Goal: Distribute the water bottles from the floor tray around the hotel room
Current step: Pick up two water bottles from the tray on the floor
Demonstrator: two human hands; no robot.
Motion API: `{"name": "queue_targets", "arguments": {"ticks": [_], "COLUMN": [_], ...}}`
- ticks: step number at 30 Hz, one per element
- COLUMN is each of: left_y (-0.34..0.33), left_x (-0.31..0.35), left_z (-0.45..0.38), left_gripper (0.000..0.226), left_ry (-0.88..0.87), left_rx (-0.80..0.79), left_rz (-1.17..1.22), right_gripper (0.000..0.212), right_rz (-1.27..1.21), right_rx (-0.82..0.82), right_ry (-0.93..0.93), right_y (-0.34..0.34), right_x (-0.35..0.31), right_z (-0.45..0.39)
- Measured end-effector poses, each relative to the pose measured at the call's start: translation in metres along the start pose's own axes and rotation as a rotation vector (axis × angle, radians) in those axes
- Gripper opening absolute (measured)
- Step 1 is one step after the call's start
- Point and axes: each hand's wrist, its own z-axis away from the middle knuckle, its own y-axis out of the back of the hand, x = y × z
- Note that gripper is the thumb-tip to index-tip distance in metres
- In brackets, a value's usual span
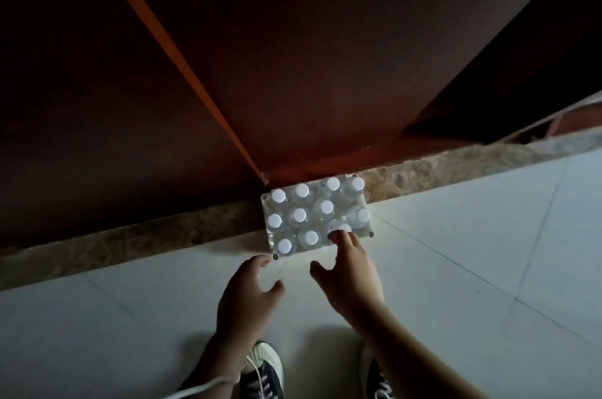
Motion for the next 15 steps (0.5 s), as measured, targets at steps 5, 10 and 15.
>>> {"name": "queue_targets", "arguments": {"ticks": [5,10,15], "left_y": [-0.077,-0.131,-0.160], "left_x": [-0.056,-0.075,-0.093], "left_z": [-0.071,-0.114,-0.125], "left_gripper": [0.052,0.059,0.064], "left_ry": [-0.028,-0.097,-0.137], "left_rx": [0.021,0.054,0.180], "left_rz": [0.110,0.212,0.178], "right_gripper": [0.068,0.074,0.063], "right_rz": [-0.038,-0.078,-0.133], "right_rx": [0.003,0.063,0.088], "right_ry": [-0.037,-0.068,-0.105], "right_y": [-0.099,-0.155,-0.177], "right_x": [0.039,0.081,0.092], "right_z": [-0.066,-0.105,-0.130]}}
